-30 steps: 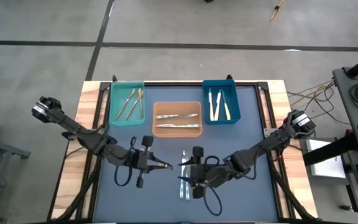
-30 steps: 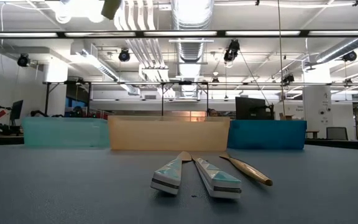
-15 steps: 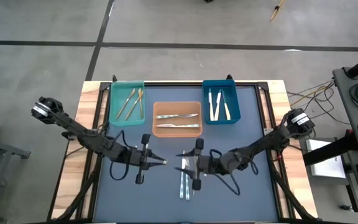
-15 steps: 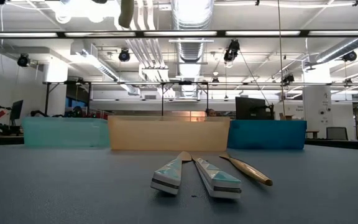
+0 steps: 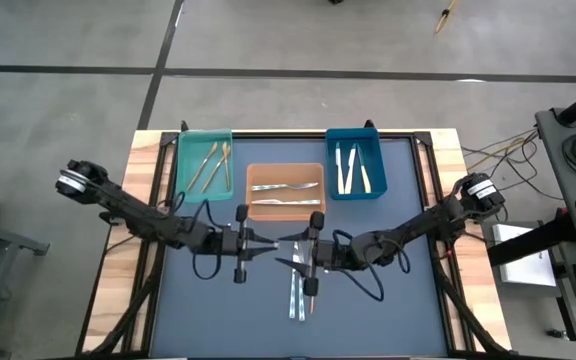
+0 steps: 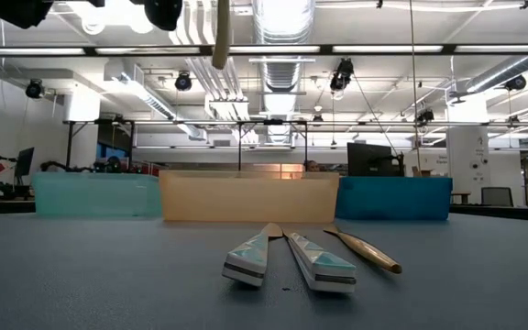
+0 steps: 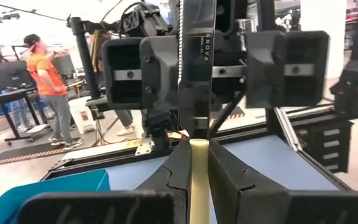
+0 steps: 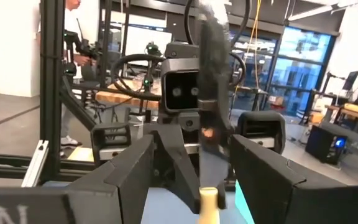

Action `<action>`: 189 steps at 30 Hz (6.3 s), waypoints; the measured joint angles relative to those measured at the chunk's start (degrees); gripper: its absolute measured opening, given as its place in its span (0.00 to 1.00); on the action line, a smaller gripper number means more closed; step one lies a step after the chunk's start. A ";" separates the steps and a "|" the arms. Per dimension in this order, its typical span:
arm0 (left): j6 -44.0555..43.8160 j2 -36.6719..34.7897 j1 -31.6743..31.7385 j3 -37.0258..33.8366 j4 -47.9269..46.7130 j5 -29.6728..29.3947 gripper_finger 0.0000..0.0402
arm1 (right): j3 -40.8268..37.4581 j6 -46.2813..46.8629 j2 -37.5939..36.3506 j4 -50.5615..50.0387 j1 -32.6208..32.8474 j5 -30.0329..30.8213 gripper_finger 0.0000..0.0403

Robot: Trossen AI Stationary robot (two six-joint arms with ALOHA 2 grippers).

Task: Sort silverware by color (type)
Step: Put the yellow knife into the blue bin

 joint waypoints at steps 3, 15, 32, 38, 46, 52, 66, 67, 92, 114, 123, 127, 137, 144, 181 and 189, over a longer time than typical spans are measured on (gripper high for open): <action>-0.27 1.17 0.64 0.97 0.81 -0.01 0.04 | 0.24 -0.94 0.00 0.00 -0.29 0.13 0.51; 0.17 5.84 0.96 4.26 0.92 0.48 0.04 | 0.57 -1.49 0.02 -0.86 -1.39 0.41 0.51; 0.16 5.70 0.96 4.00 0.91 0.46 0.04 | 0.60 -1.29 0.04 -3.41 -1.41 0.48 0.23; 0.08 5.66 0.99 3.98 0.96 0.44 0.04 | 0.60 -1.49 0.04 -3.91 -1.41 0.51 0.12; 0.16 5.66 0.99 3.96 0.97 0.03 0.18 | 0.60 -0.70 0.04 -3.97 -1.41 0.51 0.13; 0.56 5.55 0.96 3.96 0.62 -0.85 0.33 | 0.60 -0.68 0.04 -4.00 -1.41 0.52 0.14; 6.97 -0.71 1.03 2.91 -8.82 -11.27 0.47 | 5.24 -0.11 -0.55 -15.83 -2.90 8.59 0.14; 7.63 -1.75 1.03 2.73 -10.05 -11.95 0.47 | 6.24 0.18 -0.55 -17.59 -3.20 8.58 0.14; 21.22 -23.54 14.38 2.30 -29.65 -13.43 0.47 | 32.63 7.33 -0.57 -67.87 -20.18 4.86 0.15; 24.12 -21.95 44.21 1.95 -28.78 -7.02 0.47 | 39.57 32.46 -0.63 -95.46 -47.16 -15.99 0.15; 28.08 -21.95 47.67 1.90 -28.21 -7.02 0.47 | 39.54 43.98 -0.04 -104.86 -51.55 -20.72 0.15; 28.65 -21.95 49.34 1.71 -28.31 -7.02 0.47 | 39.46 49.16 1.16 -107.59 -53.66 -24.38 0.15; 28.64 -21.92 52.49 1.68 -26.77 -6.94 0.47 | 39.46 56.99 5.90 -110.31 -58.62 -37.64 0.15; 28.51 -21.92 52.76 1.68 -26.79 -6.88 0.47 | 39.44 59.43 6.60 -118.10 -60.82 -38.15 0.15; 27.18 -21.88 53.09 1.36 -25.59 -4.00 0.47 | 24.11 59.18 6.62 -110.87 -66.66 -27.81 0.15; 27.09 -21.88 53.09 1.36 -25.41 -3.96 0.47 | 20.44 59.71 6.64 -107.95 -67.42 -28.09 0.15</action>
